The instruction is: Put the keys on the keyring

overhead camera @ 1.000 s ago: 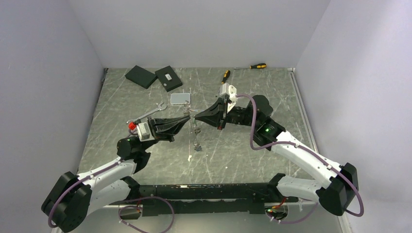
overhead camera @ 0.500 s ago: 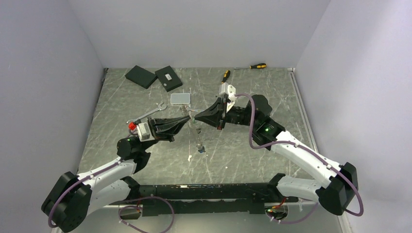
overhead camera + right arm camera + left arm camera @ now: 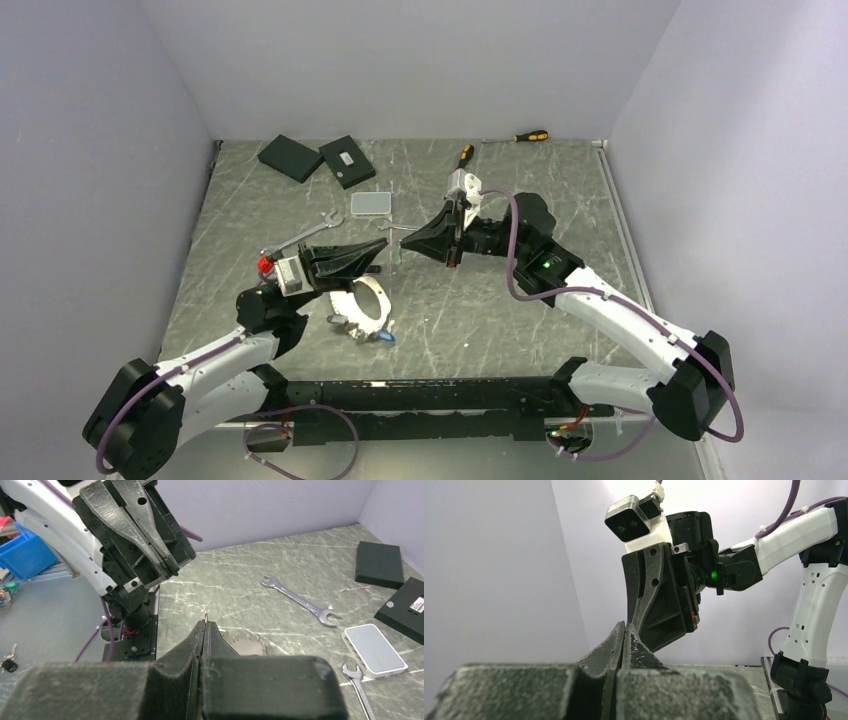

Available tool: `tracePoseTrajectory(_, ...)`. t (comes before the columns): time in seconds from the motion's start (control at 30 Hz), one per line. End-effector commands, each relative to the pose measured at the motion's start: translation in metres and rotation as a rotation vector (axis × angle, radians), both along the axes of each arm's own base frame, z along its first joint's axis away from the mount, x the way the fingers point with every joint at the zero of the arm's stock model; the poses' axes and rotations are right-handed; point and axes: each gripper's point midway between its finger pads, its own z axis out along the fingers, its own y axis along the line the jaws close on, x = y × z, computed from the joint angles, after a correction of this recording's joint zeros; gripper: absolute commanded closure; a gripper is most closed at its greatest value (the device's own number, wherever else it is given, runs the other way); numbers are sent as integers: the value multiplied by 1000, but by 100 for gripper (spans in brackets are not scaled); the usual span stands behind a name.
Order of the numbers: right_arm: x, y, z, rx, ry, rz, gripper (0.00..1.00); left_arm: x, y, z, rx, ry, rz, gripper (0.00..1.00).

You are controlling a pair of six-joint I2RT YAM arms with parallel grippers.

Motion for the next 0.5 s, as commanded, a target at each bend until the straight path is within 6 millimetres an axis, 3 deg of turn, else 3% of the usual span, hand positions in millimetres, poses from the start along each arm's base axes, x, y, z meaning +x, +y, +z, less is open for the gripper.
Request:
tracePoseTrajectory(0.0,11,-6,9,13,-24,-77,100,-6,6,7,-36,-41,15,100)
tracePoseTrajectory(0.1,28,-8,-9,-48,0,-157,100,15,2,-14,50,27,96,97)
tracePoseTrajectory(0.2,41,-7,-29,-113,37,-205,100,41,1,-48,203,180,194,68)
tracePoseTrajectory(0.23,43,-8,-33,-122,45,-217,100,46,6,-51,221,235,232,61)
tracePoseTrajectory(0.37,51,-13,-43,-121,61,-281,100,79,38,-95,307,616,455,46)
tracePoseTrajectory(0.47,60,-17,-51,-129,74,-341,100,86,68,-123,266,931,602,20)
